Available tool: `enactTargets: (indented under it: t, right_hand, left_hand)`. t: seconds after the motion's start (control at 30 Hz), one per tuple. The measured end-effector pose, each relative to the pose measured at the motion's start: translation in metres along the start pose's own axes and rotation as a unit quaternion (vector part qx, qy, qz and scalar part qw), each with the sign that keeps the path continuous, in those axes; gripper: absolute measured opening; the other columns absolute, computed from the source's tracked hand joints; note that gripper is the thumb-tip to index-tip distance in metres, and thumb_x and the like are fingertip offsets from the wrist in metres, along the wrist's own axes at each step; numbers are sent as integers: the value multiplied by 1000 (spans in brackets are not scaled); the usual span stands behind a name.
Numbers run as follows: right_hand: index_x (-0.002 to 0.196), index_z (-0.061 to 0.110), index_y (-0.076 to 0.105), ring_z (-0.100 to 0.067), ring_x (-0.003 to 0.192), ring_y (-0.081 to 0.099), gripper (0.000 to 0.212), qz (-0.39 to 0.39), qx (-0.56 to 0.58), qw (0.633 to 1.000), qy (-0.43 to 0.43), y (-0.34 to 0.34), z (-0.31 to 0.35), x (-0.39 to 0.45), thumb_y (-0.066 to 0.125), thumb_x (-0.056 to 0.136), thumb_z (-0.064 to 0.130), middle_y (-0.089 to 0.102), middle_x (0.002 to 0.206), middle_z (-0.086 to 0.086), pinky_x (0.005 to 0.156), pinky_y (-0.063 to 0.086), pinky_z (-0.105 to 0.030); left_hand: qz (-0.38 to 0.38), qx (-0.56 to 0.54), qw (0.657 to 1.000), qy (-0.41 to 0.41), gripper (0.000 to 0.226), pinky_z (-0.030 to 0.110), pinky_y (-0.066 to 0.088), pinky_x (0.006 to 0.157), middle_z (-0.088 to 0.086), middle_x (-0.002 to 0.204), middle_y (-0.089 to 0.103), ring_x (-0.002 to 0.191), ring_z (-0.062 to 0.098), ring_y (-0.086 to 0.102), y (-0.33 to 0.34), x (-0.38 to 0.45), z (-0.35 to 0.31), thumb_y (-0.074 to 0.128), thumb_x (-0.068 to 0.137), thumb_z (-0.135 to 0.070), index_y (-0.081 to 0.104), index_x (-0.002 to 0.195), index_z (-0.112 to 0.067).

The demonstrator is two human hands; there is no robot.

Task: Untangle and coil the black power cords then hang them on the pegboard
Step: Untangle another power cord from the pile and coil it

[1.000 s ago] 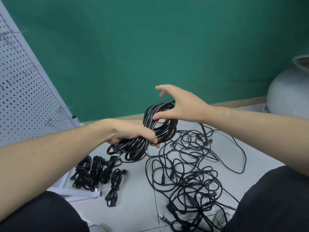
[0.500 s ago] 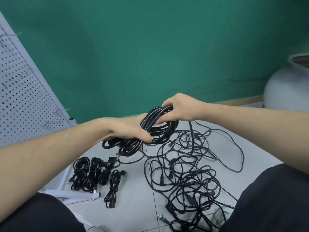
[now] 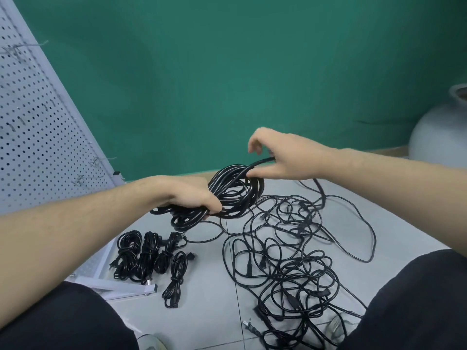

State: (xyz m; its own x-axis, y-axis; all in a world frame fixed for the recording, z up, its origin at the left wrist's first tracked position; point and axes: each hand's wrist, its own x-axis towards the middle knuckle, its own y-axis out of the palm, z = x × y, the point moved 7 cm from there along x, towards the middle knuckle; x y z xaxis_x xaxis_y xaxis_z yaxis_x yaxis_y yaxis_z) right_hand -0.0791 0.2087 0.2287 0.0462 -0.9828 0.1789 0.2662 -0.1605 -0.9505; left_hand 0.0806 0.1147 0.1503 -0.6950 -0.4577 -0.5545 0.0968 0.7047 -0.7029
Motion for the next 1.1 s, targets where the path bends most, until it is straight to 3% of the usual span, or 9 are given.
enactTargets:
  t: [0.13, 0.3, 0.47, 0.63, 0.73, 0.8, 0.9, 1.0, 1.1]
  right_hand:
    - [105, 30, 66, -7, 73, 59, 21, 14, -11, 997, -73, 4, 17, 5, 56, 98, 47, 69, 85, 15, 72, 48, -30]
    - [91, 31, 74, -4, 80, 65, 30, -66, 75, 991, -87, 1, 19, 13, 67, 83, 59, 72, 86, 19, 74, 52, -26]
    - [81, 12, 77, -7, 64, 57, 18, -77, 262, 961, 46, 10, -23, 11, 81, 84, 29, 73, 75, -1, 66, 46, -22]
    - [91, -6, 74, -30, 90, 67, 11, -12, 104, 988, 112, 42, -48, 10, 64, 92, 0, 73, 93, -19, 88, 54, -45]
    - [80, 13, 74, -13, 65, 60, 29, 53, 113, 986, 114, 57, -36, 9, 55, 100, 21, 65, 67, 1, 67, 51, -26]
    - [77, 34, 71, -4, 50, 49, 33, 104, 161, 973, 130, 69, -25, 5, 52, 102, 46, 54, 51, 10, 55, 41, -16]
    - [77, 32, 69, 1, 46, 48, 40, 130, 137, 975, 115, 77, -14, 3, 47, 102, 54, 52, 53, 9, 55, 40, -14]
    - [87, 22, 66, -2, 60, 52, 39, 157, 102, 978, 94, 79, -7, -2, 43, 105, 49, 53, 64, 11, 56, 36, -11]
    - [97, 21, 60, -19, 82, 57, 30, 144, 22, 988, 46, 71, -4, -4, 45, 105, 46, 62, 83, 8, 71, 41, -28]
  left_hand:
    - [19, 101, 994, -33, 17, 28, 45, 59, -2, 67, 62, 62, 19, 56, 6, -4, 1, 70, 74, -28, 61, 75, -13]
    - [64, 153, 984, 59, 23, 23, 37, 51, -7, 60, 47, 56, 15, 44, 30, -8, -30, 72, 74, -24, 50, 69, -18]
    - [-33, 78, 977, 196, 29, 23, 31, 49, -12, 56, 41, 52, 10, 34, 8, -25, -63, 72, 70, -17, 42, 67, -15]
    - [-175, -25, 966, 190, 28, 14, 36, 51, -16, 72, 60, 53, -2, 49, -23, -29, -59, 78, 82, -25, 53, 95, -26]
    - [-203, -123, 958, 158, 64, 21, 44, 60, -4, 93, 71, 60, 3, 59, -30, -23, -43, 80, 81, -46, 41, 130, -31]
    - [-232, -127, 951, 158, 70, 27, 50, 75, -6, 105, 72, 76, 5, 67, -35, -22, -38, 77, 82, -56, 42, 138, -35]
    - [-271, -79, 949, 138, 40, 24, 48, 72, -10, 92, 71, 81, 7, 66, -40, -23, -35, 61, 91, -63, 64, 110, -28]
    - [-327, -73, 938, 84, 50, 29, 40, 61, -2, 80, 64, 69, 11, 57, -56, -22, -23, 45, 99, -65, 60, 90, -18]
    - [-339, -37, 940, 8, 63, 33, 41, 65, 3, 80, 63, 73, 19, 58, -64, -14, 3, 34, 99, -71, 55, 86, -12]
